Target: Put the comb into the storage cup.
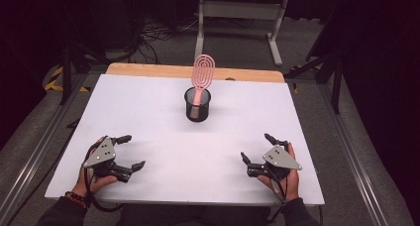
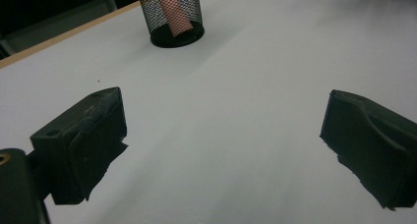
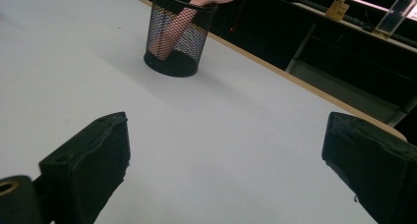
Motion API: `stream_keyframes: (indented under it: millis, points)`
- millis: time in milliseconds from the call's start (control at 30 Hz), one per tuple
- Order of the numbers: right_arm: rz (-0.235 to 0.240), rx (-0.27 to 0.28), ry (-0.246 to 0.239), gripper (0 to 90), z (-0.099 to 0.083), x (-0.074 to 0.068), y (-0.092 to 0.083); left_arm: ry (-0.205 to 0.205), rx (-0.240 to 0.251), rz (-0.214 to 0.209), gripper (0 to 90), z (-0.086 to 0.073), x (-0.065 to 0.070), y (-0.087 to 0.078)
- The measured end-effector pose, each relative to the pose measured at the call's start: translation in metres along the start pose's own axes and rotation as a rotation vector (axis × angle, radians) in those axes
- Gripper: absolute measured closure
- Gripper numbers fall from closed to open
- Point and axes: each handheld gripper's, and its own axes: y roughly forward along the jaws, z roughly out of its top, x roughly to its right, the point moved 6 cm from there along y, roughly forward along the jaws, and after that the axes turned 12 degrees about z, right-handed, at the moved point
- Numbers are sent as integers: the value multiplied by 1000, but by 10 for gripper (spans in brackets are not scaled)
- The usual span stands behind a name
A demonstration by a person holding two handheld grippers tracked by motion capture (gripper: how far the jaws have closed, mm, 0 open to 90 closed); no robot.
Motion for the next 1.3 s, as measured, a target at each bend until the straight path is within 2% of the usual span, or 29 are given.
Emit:
stream_keyframes:
  millis: [500,1033,1133,1300]
  points:
    - [-10,13,6,56,1,1,-1,-6,-1,-1,45,0,0,3]
    - [-6,-2,11,57,-4,1,0,-12,-3,-1,45,1,-4,7]
    - [-8,0,17,57,-5,3,0,-3,-9,1,45,0,-3,8]
    - [-3,-2,18,59,-5,3,2,-16,-5,14,46,0,-5,6]
